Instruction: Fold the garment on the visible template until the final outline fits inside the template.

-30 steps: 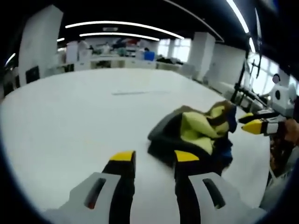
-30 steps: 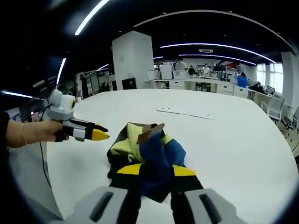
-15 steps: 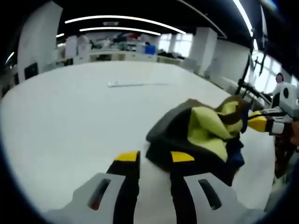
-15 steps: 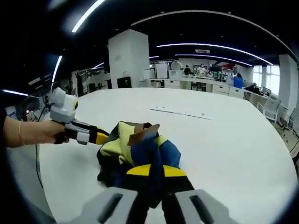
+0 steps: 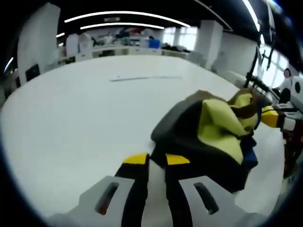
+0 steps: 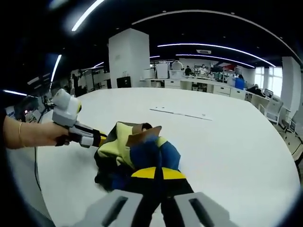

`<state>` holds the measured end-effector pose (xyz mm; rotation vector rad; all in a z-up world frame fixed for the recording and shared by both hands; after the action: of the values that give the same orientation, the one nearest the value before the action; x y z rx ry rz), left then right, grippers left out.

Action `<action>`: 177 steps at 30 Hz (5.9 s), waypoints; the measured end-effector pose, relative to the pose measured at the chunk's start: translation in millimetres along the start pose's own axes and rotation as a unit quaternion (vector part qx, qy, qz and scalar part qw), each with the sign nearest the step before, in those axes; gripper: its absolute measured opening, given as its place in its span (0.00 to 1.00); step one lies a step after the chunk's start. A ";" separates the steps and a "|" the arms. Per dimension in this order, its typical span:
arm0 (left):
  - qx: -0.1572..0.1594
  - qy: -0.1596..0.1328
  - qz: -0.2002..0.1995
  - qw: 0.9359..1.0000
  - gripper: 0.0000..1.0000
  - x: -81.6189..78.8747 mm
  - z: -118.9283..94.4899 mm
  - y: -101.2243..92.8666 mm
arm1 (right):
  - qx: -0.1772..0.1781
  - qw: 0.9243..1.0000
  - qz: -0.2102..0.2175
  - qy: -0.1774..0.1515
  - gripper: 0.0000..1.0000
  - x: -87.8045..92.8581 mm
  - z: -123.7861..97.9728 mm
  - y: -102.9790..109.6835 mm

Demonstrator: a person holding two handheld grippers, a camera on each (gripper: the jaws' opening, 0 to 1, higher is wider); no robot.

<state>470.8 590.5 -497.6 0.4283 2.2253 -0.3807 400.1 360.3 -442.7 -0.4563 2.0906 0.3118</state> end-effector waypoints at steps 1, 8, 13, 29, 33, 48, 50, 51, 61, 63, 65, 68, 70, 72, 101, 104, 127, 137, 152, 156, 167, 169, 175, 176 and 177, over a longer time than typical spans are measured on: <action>-0.004 0.001 0.004 1.000 0.06 -0.2 0.1 0.3 | 0.000 1.000 0.000 0.000 0.00 0.2 0.1 0.0; -0.004 0.007 0.019 1.000 0.00 -2.1 1.8 -3.2 | 0.009 1.000 0.003 -0.001 0.00 0.1 0.0 -0.2; -0.001 0.017 0.022 1.000 0.00 -3.2 0.2 -1.7 | 0.020 1.000 -0.002 -0.006 0.00 -2.2 -2.6 -0.3; -0.014 -0.043 0.009 0.999 0.00 -37.1 -40.8 13.5 | 0.057 0.997 -0.055 -0.009 0.00 -29.2 -12.5 -28.2; -0.024 -0.061 0.015 0.998 0.00 -48.6 -49.6 19.7 | 0.074 0.995 -0.064 0.006 0.00 -34.0 -13.1 -42.8; -0.012 -0.121 0.031 0.992 0.00 -90.5 -74.0 28.7 | 0.078 0.994 -0.079 -0.004 0.00 -78.7 3.6 -77.7; -0.008 -0.128 0.033 0.991 0.00 -93.9 -75.7 30.9 | 0.081 0.994 -0.077 -0.004 0.00 -82.6 6.8 -82.5; -0.009 -0.132 0.033 0.991 0.00 -95.2 -76.8 32.0 | 0.083 0.994 -0.075 -0.005 0.00 -84.7 8.3 -85.1; -0.013 -0.171 0.015 0.985 0.00 -111.4 -83.0 45.2 | 0.089 0.995 -0.032 -0.021 0.00 -110.0 33.6 -111.9; -0.015 -0.175 0.012 0.984 0.00 -114.7 -81.4 48.8 | 0.086 0.996 -0.022 -0.020 0.00 -111.6 42.5 -116.8; -0.022 -0.170 0.012 0.985 0.00 -116.9 -75.4 52.8 | 0.078 0.997 -0.002 -0.020 0.00 -112.7 53.2 -120.3; -0.024 -0.170 0.016 0.985 0.00 -122.0 -65.9 57.0 | 0.077 0.997 0.009 -0.014 0.00 -114.4 68.1 -125.9; -0.028 -0.169 0.016 0.985 0.00 -123.9 -60.0 60.6 | 0.075 0.997 0.016 -0.011 0.00 -114.4 74.4 -128.0; -0.030 -0.166 0.013 0.986 0.00 -124.9 -52.9 64.5 | 0.073 0.997 0.027 -0.010 0.00 -114.6 84.9 -131.3; -0.060 -0.027 0.049 0.997 0.00 -81.5 45.9 95.1 | 0.055 0.989 0.088 0.103 0.00 -51.2 172.2 -155.4; -0.066 -0.025 0.053 0.996 0.00 -81.8 49.3 97.2 | 0.059 0.989 0.090 0.101 0.00 -52.0 173.6 -155.7; -0.066 -0.085 -0.014 0.994 0.33 -108.5 12.1 97.2 | 0.016 0.987 0.135 0.084 0.43 -81.2 136.1 -115.7; -0.036 -0.086 0.016 0.995 0.48 -105.5 -19.6 84.6 | -0.055 0.989 0.104 0.095 0.71 -89.9 98.6 -63.8; -0.014 -0.063 0.052 0.997 0.59 -68.9 -42.4 64.2 | -0.116 0.989 0.013 0.086 0.82 -88.9 59.5 -0.2; -0.018 -0.062 0.055 0.996 0.57 -57.5 -49.7 65.7 | -0.136 0.987 0.006 0.085 0.80 -84.1 52.5 14.5; -0.015 -0.038 0.037 0.998 0.52 -26.3 -53.5 66.4 | -0.166 0.982 -0.033 0.089 0.77 -54.2 40.6 41.3; -0.016 -0.032 0.039 0.999 0.50 -19.8 -54.9 63.1 | -0.169 0.980 -0.048 0.091 0.74 -47.6 39.1 46.4; -0.023 -0.014 0.047 0.999 0.42 -2.9 -50.2 61.5 | -0.181 0.976 -0.073 0.093 0.62 -27.0 39.5 63.6; -0.024 -0.011 0.046 0.999 0.40 -1.0 -49.4 61.7 | -0.182 0.976 -0.075 0.094 0.60 -24.1 40.5 65.5; -0.025 -0.009 0.045 0.999 0.39 1.7 -48.9 61.0 | -0.182 0.976 -0.075 0.096 0.57 -20.9 41.5 67.2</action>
<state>462.8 665.4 -476.5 0.4953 2.1843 -0.2794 412.3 441.1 -444.0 -0.8899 2.1751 0.5848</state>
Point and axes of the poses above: the point that each gripper's makers call its tool centre point, and the gripper's own axes: z roughly forward along the fingers, y roughly to its left, x roughly out of its underside, the point moved 6 cm from there along -z, roughly backward along the fingers, and after that the axes turned 3 degrees about y, right-handed, at the moved point
